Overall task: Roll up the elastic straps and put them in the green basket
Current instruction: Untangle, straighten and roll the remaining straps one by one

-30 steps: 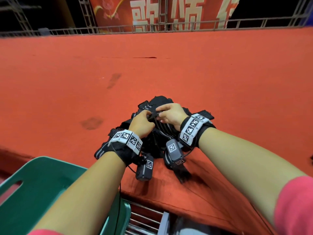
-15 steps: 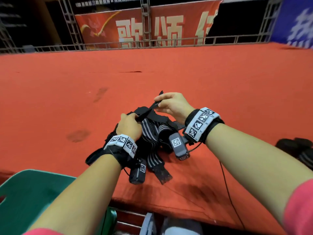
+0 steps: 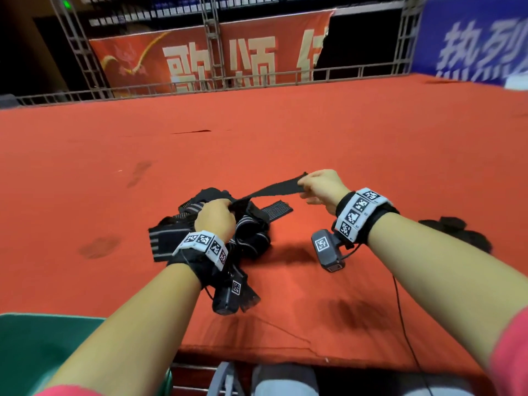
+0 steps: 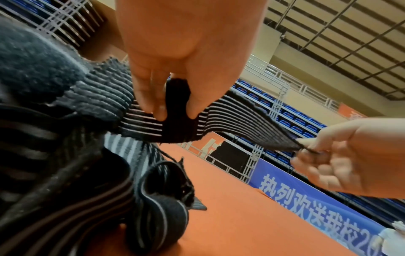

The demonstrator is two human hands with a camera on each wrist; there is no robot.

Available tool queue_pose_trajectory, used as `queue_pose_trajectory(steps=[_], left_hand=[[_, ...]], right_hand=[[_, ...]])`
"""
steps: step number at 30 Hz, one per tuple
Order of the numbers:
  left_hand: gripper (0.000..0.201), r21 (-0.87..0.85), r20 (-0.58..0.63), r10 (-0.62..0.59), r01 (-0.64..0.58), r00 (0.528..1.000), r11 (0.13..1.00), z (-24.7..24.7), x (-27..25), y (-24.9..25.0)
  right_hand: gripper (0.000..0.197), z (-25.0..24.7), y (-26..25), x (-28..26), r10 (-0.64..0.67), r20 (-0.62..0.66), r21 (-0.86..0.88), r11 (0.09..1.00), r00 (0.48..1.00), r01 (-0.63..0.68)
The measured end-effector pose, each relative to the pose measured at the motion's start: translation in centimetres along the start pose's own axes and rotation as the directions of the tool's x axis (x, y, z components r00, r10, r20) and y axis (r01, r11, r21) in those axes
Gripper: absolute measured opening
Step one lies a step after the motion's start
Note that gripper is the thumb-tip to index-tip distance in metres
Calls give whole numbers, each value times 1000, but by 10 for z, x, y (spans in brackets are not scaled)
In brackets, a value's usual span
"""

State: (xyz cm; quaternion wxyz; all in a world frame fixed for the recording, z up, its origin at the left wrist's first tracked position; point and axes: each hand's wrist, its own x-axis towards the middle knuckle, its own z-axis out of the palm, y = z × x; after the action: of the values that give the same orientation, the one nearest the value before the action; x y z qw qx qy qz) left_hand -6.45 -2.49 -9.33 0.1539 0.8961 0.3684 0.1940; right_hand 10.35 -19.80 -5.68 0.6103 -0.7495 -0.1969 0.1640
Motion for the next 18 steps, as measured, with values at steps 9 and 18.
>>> queue_pose_trajectory(steps=[9,18], left_hand=[[30,-90,88,252,-244,964,966,23,-8,46],[19,-137,212,362,-339,908,931,12,-12,36]], right_hand=[[48,17,20,-10,-68,452,-445,847,889,291],[27,62,37,-13,-88,569,-431,814,817,388]])
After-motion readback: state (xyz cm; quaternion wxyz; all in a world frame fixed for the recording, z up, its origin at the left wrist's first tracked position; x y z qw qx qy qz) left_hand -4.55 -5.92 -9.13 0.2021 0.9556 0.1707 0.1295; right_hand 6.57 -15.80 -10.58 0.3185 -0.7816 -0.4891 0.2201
